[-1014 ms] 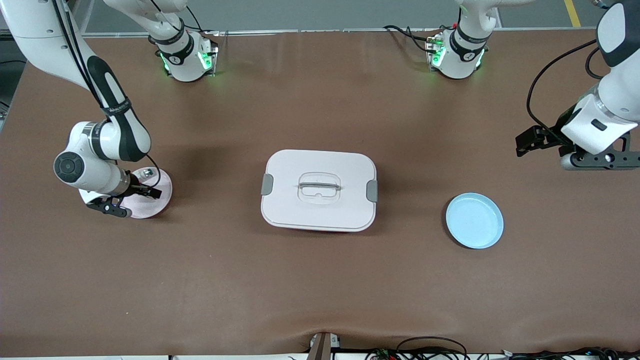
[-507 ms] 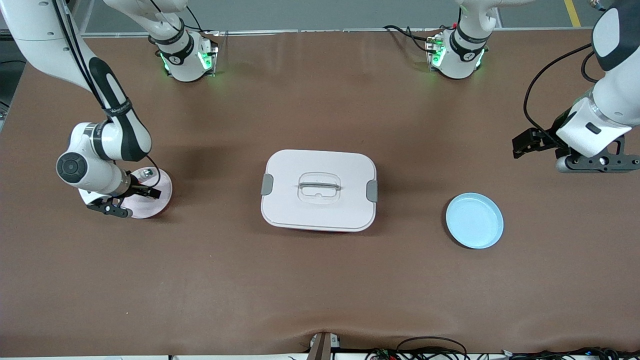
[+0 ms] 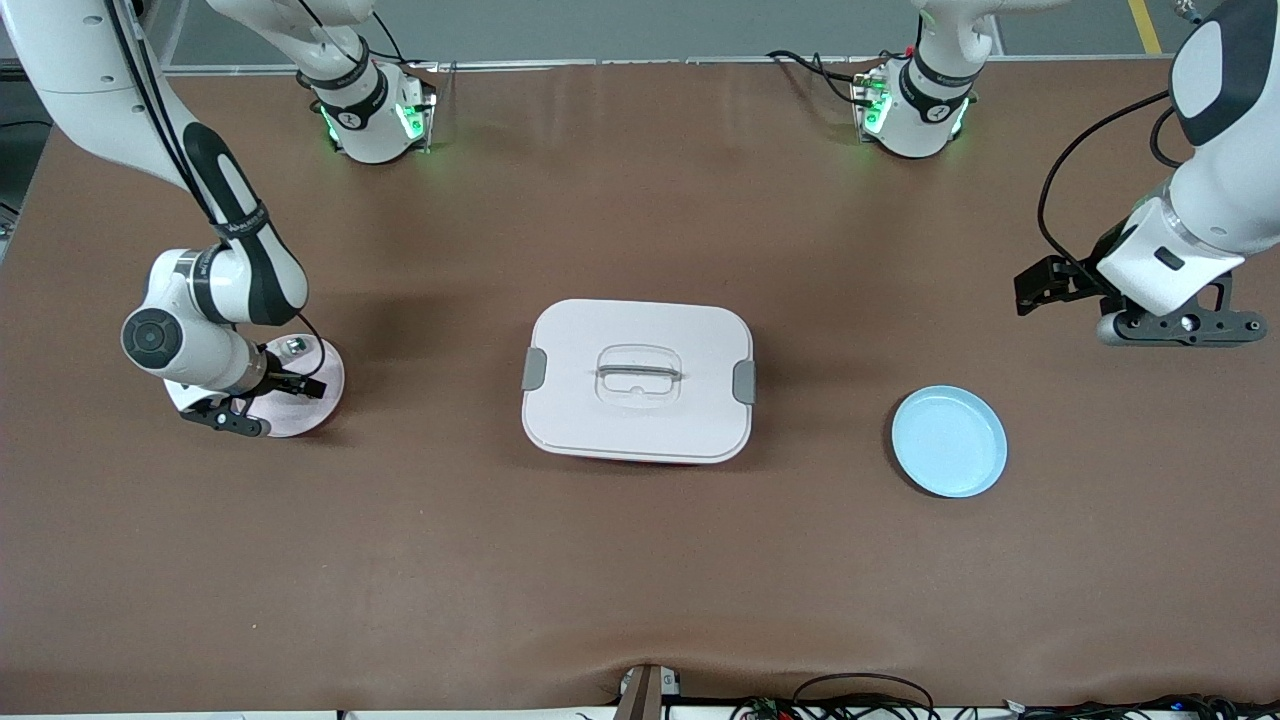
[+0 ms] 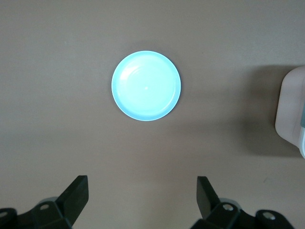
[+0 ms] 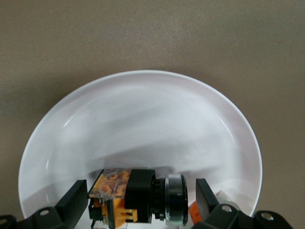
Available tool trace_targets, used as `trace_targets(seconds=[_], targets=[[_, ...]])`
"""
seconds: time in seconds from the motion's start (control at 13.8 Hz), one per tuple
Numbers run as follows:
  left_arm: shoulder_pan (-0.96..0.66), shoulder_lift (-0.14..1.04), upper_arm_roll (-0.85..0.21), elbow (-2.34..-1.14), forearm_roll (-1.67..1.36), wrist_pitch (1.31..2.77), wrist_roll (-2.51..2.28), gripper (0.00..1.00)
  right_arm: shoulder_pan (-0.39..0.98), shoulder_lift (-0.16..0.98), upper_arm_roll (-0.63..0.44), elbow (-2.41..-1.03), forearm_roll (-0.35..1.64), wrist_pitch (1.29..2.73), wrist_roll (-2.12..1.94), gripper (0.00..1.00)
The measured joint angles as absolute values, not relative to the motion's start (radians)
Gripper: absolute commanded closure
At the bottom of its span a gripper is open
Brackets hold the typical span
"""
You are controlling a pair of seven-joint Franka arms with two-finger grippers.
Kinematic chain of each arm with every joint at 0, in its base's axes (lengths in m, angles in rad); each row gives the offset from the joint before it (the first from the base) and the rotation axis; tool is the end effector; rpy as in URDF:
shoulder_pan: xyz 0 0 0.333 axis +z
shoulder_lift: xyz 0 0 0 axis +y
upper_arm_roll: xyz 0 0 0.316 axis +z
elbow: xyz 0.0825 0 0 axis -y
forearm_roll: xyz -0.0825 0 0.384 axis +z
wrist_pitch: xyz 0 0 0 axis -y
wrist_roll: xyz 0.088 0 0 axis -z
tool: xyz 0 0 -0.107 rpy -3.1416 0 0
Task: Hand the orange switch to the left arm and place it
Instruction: 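Lift the orange switch off the white plate with the right gripper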
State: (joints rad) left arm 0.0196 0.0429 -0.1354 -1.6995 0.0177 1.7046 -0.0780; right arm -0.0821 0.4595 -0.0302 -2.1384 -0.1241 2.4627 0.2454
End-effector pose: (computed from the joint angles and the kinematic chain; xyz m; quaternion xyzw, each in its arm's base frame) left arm 0.5687 -0.0631 0.5509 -0.9996 0.0202 0.0180 0.0076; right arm 0.5526 -0.0625 0.1759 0.9888 -0.1260 -0.0646 0.0468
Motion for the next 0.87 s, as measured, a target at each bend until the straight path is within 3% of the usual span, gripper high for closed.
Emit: trace_targets(seconds=[0.14, 0.22, 0.87], targets=[[0.020, 0.043, -0.138, -1.701, 0.018, 1.705, -0.078, 0.00, -0.082, 0.459, -0.030, -2.138, -0.125, 2.463, 0.245, 0.54], [0.020, 0.043, -0.139, -1.702, 0.018, 1.705, -0.078, 0.00, -0.081, 0.459, -0.029, -2.138, -0.125, 2.463, 0.245, 0.57], [0.019, 0.043, -0.147, -1.709, 0.018, 1.705, -0.078, 0.00, -0.081, 0.458, -0.027, -2.132, -0.133, 2.445, 0.203, 0.61]])
